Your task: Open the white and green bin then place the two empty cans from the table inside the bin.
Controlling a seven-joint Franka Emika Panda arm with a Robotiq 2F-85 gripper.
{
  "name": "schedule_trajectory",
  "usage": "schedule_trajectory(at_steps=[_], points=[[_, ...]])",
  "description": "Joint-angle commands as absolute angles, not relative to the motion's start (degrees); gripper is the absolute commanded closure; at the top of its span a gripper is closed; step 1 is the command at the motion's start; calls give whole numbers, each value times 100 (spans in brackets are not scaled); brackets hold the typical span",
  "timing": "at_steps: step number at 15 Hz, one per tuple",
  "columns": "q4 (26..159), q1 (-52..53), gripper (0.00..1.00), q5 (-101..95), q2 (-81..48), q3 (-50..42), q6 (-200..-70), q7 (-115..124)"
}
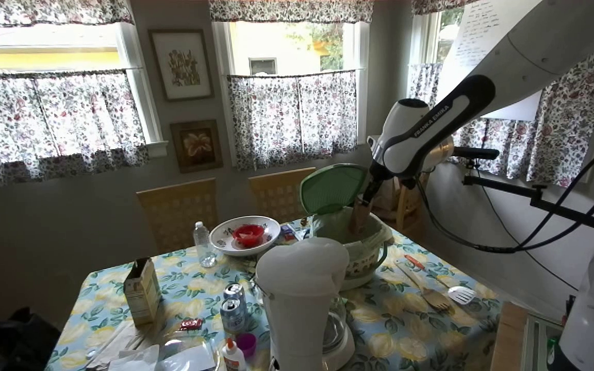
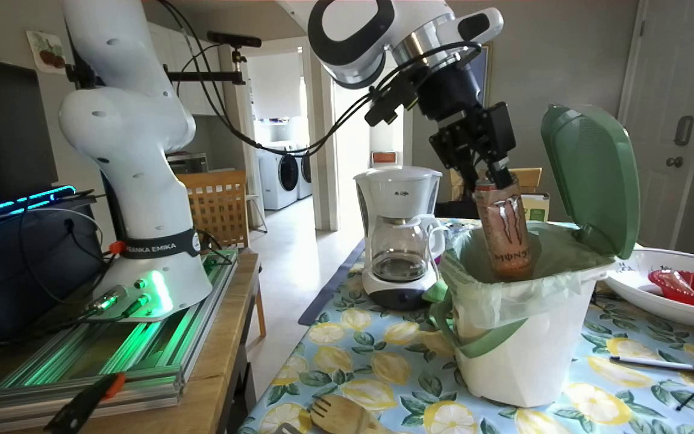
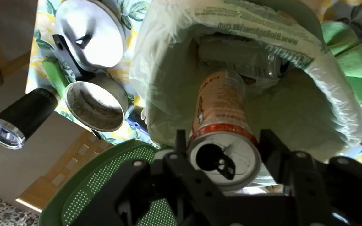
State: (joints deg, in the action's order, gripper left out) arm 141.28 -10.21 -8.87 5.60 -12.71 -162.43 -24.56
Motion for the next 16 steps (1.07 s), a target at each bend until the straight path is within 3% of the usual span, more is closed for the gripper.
schedule_trajectory(at_steps=[1, 4, 16], points=[[13995, -975, 14, -769, 374, -1271, -16335, -2491], [13984, -979, 0, -786, 373, -1254, -16341, -2486], [14056, -934, 0, -681, 550, -1159, -15964, -2106]])
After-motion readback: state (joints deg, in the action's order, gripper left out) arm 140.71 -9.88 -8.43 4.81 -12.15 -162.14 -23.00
